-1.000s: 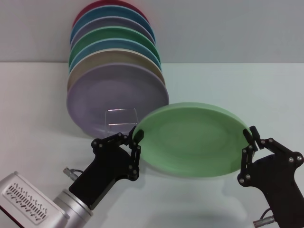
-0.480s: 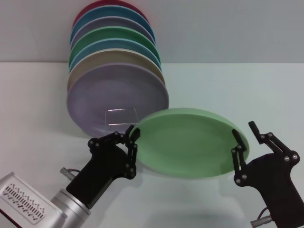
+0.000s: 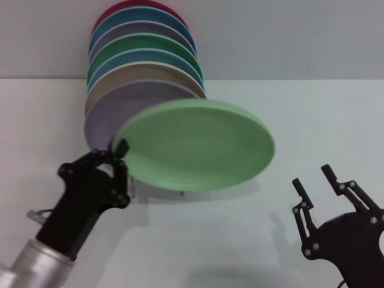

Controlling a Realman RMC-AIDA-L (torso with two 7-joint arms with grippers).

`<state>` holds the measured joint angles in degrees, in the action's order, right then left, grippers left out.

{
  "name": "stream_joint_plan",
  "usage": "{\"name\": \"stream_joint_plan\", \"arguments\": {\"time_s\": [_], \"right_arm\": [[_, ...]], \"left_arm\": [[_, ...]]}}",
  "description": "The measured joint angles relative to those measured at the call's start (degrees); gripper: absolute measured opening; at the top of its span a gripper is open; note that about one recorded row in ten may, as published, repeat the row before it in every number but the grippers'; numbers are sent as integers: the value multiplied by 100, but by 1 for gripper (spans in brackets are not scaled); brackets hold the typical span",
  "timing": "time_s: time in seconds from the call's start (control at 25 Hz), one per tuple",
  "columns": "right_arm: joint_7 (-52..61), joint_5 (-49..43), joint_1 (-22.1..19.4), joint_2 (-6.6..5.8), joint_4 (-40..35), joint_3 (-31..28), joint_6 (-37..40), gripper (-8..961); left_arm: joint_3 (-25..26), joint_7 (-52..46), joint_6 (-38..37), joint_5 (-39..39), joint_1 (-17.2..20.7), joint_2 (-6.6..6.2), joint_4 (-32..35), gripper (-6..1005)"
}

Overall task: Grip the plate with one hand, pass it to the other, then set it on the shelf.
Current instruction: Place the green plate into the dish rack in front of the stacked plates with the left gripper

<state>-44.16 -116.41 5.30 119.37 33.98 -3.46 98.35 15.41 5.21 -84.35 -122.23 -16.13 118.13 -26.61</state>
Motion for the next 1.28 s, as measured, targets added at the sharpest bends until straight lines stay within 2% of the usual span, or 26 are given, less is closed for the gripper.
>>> {"name": "stream_joint_plan", "arguments": {"time_s": [0.04, 0.2, 0.36, 0.84, 1.28], "right_arm": [[7, 6, -7, 14, -90, 1, -83, 352], [12, 12, -4, 31, -169, -12, -252, 349], [13, 39, 55, 28, -253, -118, -413, 349], [31, 198, 163, 22, -309, -262, -520, 349], [92, 400, 253, 16, -396, -395, -520, 348]], "left_arm": [[6, -294, -335, -8, 72, -13, 66, 42], [90, -584, -716, 3, 126, -18, 215, 42], [477, -724, -1056, 12, 134, -17, 402, 42], [784, -648, -865, 35, -191, 32, 1039, 42], [774, -365, -682, 5, -241, 43, 1110, 42]]}}
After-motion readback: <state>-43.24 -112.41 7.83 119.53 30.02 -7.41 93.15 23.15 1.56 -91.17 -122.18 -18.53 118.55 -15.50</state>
